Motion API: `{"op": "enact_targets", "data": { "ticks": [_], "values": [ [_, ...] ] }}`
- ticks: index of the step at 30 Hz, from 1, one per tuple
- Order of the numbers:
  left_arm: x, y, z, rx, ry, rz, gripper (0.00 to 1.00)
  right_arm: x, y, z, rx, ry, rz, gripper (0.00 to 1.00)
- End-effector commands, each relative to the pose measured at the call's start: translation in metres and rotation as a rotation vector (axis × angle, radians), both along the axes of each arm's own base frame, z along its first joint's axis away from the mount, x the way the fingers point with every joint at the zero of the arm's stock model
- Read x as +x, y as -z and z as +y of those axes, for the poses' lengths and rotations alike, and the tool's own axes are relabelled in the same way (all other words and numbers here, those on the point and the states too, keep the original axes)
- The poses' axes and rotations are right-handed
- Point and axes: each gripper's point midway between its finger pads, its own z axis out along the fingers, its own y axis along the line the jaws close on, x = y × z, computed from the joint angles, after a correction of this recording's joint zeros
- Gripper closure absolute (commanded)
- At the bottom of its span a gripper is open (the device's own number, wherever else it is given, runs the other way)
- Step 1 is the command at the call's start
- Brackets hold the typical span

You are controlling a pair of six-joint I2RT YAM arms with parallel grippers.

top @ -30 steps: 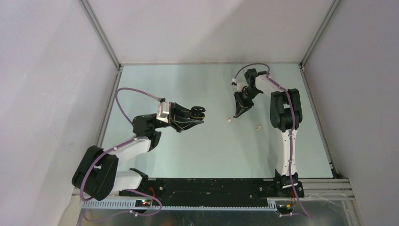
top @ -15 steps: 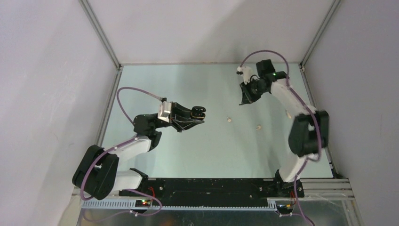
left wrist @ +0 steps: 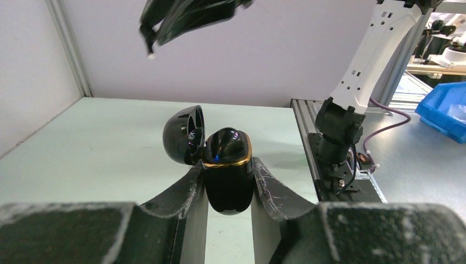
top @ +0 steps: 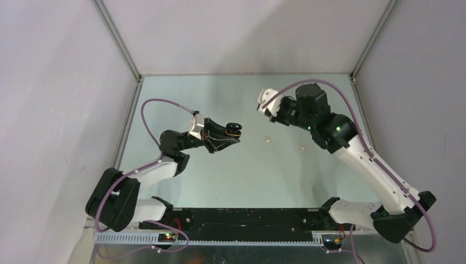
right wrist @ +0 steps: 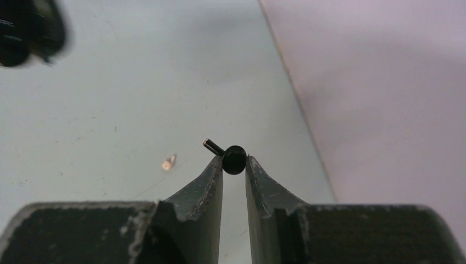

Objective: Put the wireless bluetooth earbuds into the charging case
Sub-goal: Pick up the earbud from the center of the board, then place the earbud in the charging case.

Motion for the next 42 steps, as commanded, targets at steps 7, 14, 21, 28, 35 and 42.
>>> {"op": "enact_targets", "data": {
  "ticks": [7, 14, 21, 28, 35, 42],
  "values": [
    [0.012, -0.001, -0.009, 0.051, -0.010, 0.008, 1.00, -0.041, -0.015, 0.039, -0.191, -0.061, -0.212, 0.76],
    [0.013, 0.008, -0.012, 0.099, 0.009, 0.027, 1.00, -0.059, -0.005, 0.063, -0.283, -0.112, -0.255, 0.77],
    [0.012, 0.014, -0.014, 0.119, 0.019, 0.029, 1.00, -0.073, 0.002, 0.077, -0.365, -0.137, -0.298, 0.77],
    [0.010, 0.013, -0.016, 0.126, 0.037, 0.029, 1.00, -0.077, 0.009, 0.085, -0.404, -0.150, -0.312, 0.77],
    [0.007, 0.011, -0.016, 0.125, 0.044, 0.022, 1.00, -0.075, 0.018, 0.091, -0.449, -0.144, -0.341, 0.78],
    [0.006, 0.012, -0.017, 0.127, 0.049, 0.022, 1.00, -0.075, 0.029, 0.092, -0.486, -0.148, -0.345, 0.77]
  ]
}}
